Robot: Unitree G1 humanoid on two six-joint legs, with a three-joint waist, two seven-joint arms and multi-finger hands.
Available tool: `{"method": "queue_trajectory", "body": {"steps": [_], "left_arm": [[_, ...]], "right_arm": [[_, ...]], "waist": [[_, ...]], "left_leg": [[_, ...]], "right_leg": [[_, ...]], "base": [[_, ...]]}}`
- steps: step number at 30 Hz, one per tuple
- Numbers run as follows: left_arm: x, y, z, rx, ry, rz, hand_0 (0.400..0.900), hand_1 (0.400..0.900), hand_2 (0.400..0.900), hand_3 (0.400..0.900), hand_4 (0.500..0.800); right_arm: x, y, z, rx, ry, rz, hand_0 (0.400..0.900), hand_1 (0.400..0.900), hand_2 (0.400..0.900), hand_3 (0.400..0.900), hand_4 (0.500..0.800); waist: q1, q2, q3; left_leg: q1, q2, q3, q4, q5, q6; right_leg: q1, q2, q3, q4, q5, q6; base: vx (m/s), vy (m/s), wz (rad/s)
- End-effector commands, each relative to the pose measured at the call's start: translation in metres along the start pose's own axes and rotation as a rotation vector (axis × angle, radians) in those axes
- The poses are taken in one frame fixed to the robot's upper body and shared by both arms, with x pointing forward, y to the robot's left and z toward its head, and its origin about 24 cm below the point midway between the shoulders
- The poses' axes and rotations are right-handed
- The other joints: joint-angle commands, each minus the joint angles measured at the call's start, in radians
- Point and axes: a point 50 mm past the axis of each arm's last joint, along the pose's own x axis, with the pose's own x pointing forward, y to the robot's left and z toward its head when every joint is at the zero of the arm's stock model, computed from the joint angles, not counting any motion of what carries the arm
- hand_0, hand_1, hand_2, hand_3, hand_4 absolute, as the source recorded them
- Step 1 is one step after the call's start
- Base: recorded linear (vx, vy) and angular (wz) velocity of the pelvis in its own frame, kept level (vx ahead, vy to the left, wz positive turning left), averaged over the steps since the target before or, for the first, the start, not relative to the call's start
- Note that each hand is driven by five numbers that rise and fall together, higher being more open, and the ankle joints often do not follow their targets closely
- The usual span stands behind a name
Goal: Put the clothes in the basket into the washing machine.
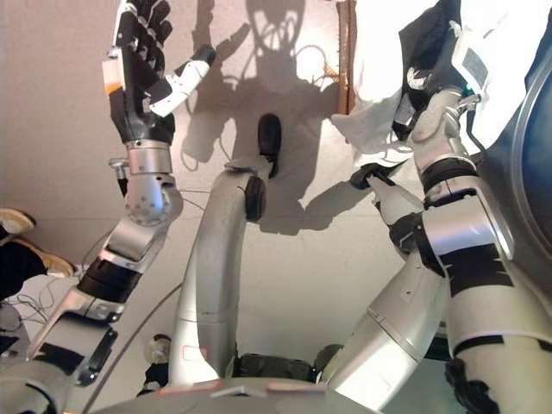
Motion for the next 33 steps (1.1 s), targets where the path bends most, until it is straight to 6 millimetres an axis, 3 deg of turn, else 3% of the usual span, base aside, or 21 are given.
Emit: {"method": "queue_trajectory", "body": {"steps": [1,10,11,19,23,26,28,32,33], "left_arm": [[-0.004,0.0,0.031,-0.18,-0.15,0.067,0.9,0.9,0.9,0.9,0.8],[-0.007,0.001,0.019,-0.181,-0.081,0.051,0.9,0.9,0.9,0.9,0.8],[-0.007,0.001,0.019,-0.181,-0.08,0.051,0.9,0.9,0.9,0.9,0.8],[-0.011,0.004,0.009,-0.173,-0.032,0.066,0.9,0.9,0.9,0.9,0.8],[-0.009,0.008,0.011,-0.166,-0.043,0.081,0.9,0.9,0.9,0.9,0.8],[-0.007,0.015,0.012,-0.149,-0.055,0.119,0.9,0.9,0.9,0.9,0.8],[-0.006,0.025,0.013,-0.123,-0.062,0.182,0.9,0.9,0.9,0.9,0.8],[-0.006,0.039,0.016,-0.095,-0.078,0.277,0.9,0.9,0.9,0.9,0.8],[-0.006,0.04,0.016,-0.092,-0.078,0.289,0.9,0.9,0.9,0.9,0.8]], "right_arm": [[-0.011,0.01,-0.044,-0.119,0.115,0.114,0.9,0.9,0.9,0.9,0.8],[-0.033,0.035,-0.074,-0.155,0.232,0.266,0.9,0.9,0.9,0.9,0.8],[-0.034,0.036,-0.074,-0.156,0.232,0.267,0.4,0.4,0.4,0.4,0.5],[-0.053,0.054,-0.092,-0.151,0.28,0.32,0.4,0.4,0.4,0.4,0.5],[-0.046,0.047,-0.085,-0.12,0.25,0.275,0.4,0.4,0.4,0.4,0.5],[-0.025,0.026,-0.061,-0.024,0.152,0.161,0.4,0.4,0.4,0.4,0.5],[-0.008,0.002,-0.02,0.069,-0.03,0.064,0.4,0.4,0.4,0.4,0.5],[-0.011,-0.038,0.047,0.242,-0.381,-0.073,0.4,0.4,0.4,0.4,0.5],[-0.017,-0.045,0.051,0.272,-0.428,-0.098,0.4,0.4,0.4,0.4,0.5]], "waist": [[-0.002,0.164,-0.07],[0.0,0.178,-0.07],[0.0,0.177,-0.07],[-0.014,0.16,-0.07],[-0.025,0.139,-0.07],[-0.042,0.104,-0.07],[-0.067,0.064,-0.071],[-0.125,-0.001,-0.071],[-0.14,-0.013,-0.074]], "left_leg": [[0.086,-0.039,-0.101,-0.15,-0.007,-0.019],[0.094,-0.04,-0.107,-0.107,-0.015,-0.011],[0.096,-0.04,-0.105,-0.108,-0.015,-0.011],[0.108,-0.035,-0.091,-0.094,-0.017,-0.009],[0.115,-0.031,-0.079,-0.089,-0.019,-0.012],[0.119,-0.024,-0.065,-0.091,-0.022,-0.015],[0.119,-0.015,-0.054,-0.093,-0.024,-0.019],[0.108,-0.002,-0.03,-0.119,-0.025,-0.026],[0.107,-0.001,-0.026,-0.13,-0.024,-0.027]], "right_leg": [[-0.173,0.005,0.008,0.192,-0.109,0.105],[-0.173,0.002,0.04,0.217,-0.114,0.091],[-0.173,0.002,0.042,0.217,-0.113,0.091],[-0.173,0.005,0.072,0.213,-0.104,0.088],[-0.173,0.01,0.089,0.212,-0.105,0.085],[-0.173,0.02,0.094,0.205,-0.105,0.084],[-0.173,0.036,0.092,0.187,-0.098,0.084],[-0.173,0.064,0.073,0.136,-0.075,0.098],[-0.173,0.071,0.068,0.121,-0.07,0.103]], "base": [[-0.02,0.021,-0.11],[0.0,0.003,-0.02],[0.0,0.0,0.0],[0.0,0.0,0.0],[0.0,-0.005,-0.01],[0.0,0.012,-0.15],[0.0,0.019,-0.31],[0.01,-0.019,-0.26],[0.03,-0.015,-0.19]]}}
